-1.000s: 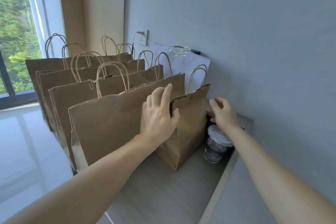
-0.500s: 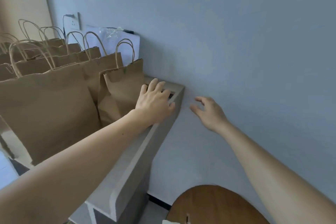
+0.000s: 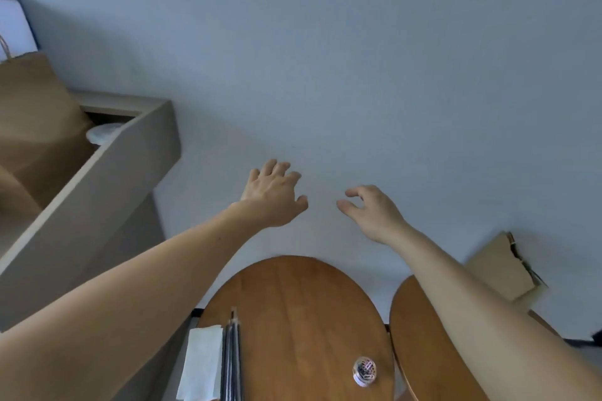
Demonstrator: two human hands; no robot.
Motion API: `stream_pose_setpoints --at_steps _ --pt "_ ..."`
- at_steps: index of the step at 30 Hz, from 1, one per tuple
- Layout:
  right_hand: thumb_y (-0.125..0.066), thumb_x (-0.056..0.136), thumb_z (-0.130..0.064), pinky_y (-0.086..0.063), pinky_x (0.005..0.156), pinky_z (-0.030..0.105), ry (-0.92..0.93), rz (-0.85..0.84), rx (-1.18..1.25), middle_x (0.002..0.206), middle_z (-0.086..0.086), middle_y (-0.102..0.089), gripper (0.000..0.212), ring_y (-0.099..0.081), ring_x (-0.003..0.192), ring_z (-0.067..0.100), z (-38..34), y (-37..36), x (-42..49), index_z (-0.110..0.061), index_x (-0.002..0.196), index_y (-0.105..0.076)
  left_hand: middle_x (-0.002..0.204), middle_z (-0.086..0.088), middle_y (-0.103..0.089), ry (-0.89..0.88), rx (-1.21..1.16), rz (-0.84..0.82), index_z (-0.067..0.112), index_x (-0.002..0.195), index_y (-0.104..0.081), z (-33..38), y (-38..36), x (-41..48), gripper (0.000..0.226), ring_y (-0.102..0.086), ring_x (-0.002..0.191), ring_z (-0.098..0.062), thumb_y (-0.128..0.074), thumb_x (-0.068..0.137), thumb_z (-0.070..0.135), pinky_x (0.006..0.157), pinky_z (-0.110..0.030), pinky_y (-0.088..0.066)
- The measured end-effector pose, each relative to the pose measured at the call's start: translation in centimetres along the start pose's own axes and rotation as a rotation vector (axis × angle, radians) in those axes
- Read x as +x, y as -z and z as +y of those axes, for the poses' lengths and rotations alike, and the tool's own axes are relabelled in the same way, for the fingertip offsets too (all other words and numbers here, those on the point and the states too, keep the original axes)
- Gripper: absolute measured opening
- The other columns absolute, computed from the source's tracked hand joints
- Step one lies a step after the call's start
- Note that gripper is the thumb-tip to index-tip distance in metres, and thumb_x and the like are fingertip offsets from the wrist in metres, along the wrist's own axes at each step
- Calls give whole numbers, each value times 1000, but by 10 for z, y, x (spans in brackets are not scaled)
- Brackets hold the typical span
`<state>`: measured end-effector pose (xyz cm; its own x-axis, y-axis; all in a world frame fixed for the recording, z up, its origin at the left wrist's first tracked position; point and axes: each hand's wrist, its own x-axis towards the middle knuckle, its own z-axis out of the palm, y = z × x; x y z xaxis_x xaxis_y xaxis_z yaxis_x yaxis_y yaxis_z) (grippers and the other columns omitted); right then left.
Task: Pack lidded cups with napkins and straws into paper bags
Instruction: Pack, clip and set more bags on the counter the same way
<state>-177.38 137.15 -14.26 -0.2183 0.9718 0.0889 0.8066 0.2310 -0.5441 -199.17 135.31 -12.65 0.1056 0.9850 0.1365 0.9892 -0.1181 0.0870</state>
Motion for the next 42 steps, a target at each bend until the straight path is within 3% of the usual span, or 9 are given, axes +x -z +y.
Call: stream_pose_setpoints --at_steps 13,20,23,26,29,32,37,42 --pt "-50 97 -49 -38 89 26 -366 86 12 135 -3 -57 47 -51 124 13 149 41 -34 -18 131 -57 161 -3 -22 -290 -89 -160 22 151 -33 134 -69 91 62 -9 149 -25 -41 97 53 118 -47 -16" --pt "-51 95 -52 -48 90 34 -575 129 -38 122 -2 -62 44 -57 111 15 253 60 -38 -19 122 -61 160 -4 -23 -350 -149 -260 22 151 -33 205 -116 125 62 -11 149 -25 -40 97 52 118 -47 -17" --pt "-50 95 -48 -50 88 38 -609 150 -54 120 8 -64 46 -60 106 23 305 64 -28 -8 115 -62 160 -4 -25 -330 -155 -281 21 150 -34 234 -138 143 62 -13 148 -25 -40 97 52 117 -47 -19" --pt "-48 95 -48 -45 85 36 -681 157 -153 130 8 -55 50 -56 113 27 359 73 -19 -11 126 -56 159 -4 -26 -278 -135 -336 21 150 -34 265 -161 160 61 -15 148 -25 -40 97 51 117 -47 -20" --pt "-49 94 -44 -45 72 37 -752 168 -283 117 13 -53 44 -58 100 33 417 88 -14 -8 119 -54 159 -3 -27 -244 -120 -380 22 150 -35 300 -183 176 60 -16 148 -23 -41 97 50 118 -45 -21" --pt "-48 96 -43 -38 65 34 -840 104 -327 117 15 -49 47 -58 95 34 472 97 -12 -3 120 -50 158 -1 -28 -218 -135 -418 22 149 -36 329 -202 183 59 -17 148 -22 -42 97 49 118 -43 -20" --pt "-45 99 -40 -38 65 34 -882 14 -327 119 17 -53 46 -59 96 34 538 94 -8 -1 122 -48 159 -1 -28 -177 -98 -465 23 149 -36 349 -224 186 58 -17 148 -21 -42 98 49 118 -42 -20" --pt "-42 101 -27 -31 51 30 -834 26 -284 84 8 -59 24 -48 65 20 566 77 -5 -10 86 -47 159 0 -28 -149 -83 -465 23 149 -36 352 -228 187 58 -17 148 -21 -41 98 49 117 -42 -21"
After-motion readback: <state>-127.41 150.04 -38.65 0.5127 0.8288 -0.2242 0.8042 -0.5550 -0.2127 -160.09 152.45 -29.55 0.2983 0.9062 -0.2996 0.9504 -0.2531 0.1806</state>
